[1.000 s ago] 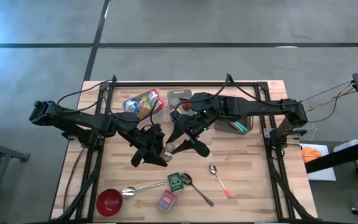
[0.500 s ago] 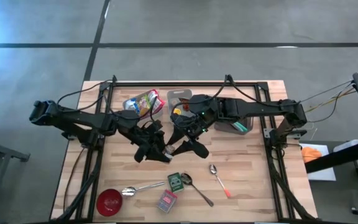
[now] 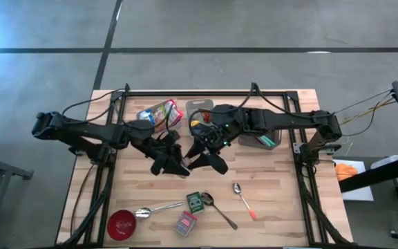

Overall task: Pick & Place Food Item
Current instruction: Put the brown seasoning bottle into the right gray bin

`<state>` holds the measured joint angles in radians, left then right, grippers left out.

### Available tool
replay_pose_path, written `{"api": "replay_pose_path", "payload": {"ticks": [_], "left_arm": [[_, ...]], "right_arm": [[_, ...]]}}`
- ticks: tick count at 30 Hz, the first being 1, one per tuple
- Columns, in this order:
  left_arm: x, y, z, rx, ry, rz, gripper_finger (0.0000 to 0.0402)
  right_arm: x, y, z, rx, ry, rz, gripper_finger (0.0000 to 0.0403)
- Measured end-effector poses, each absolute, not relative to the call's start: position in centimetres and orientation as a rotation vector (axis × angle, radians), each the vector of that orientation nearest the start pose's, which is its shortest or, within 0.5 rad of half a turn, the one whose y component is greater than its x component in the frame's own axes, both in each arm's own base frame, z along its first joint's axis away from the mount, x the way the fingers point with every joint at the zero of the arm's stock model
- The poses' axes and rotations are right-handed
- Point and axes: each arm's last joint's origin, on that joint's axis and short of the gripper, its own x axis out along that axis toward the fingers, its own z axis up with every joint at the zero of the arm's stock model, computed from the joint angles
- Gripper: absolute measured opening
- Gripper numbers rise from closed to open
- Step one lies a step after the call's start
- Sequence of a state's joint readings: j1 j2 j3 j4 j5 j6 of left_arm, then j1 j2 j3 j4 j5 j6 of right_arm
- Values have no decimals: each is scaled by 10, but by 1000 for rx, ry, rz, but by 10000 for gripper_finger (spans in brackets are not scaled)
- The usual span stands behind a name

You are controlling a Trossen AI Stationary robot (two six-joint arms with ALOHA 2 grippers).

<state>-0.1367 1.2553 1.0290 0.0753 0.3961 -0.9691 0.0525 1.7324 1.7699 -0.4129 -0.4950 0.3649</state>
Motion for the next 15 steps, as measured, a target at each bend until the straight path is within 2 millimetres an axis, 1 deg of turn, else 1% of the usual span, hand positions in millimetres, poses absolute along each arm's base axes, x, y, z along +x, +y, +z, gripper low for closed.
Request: {"api": "replay_pose_path", "payload": {"ticks": [5, 9, 15], "left_arm": [[270, -47, 354, -960, 358, -429, 248], [258, -42, 359, -963, 366, -407, 248], [239, -33, 362, -963, 390, -285, 248]], "right_arm": [[387, 34, 404, 459, 457, 461, 172], [384, 33, 409, 462, 440, 411, 172], [378, 31, 415, 447, 420, 368, 172]]}}
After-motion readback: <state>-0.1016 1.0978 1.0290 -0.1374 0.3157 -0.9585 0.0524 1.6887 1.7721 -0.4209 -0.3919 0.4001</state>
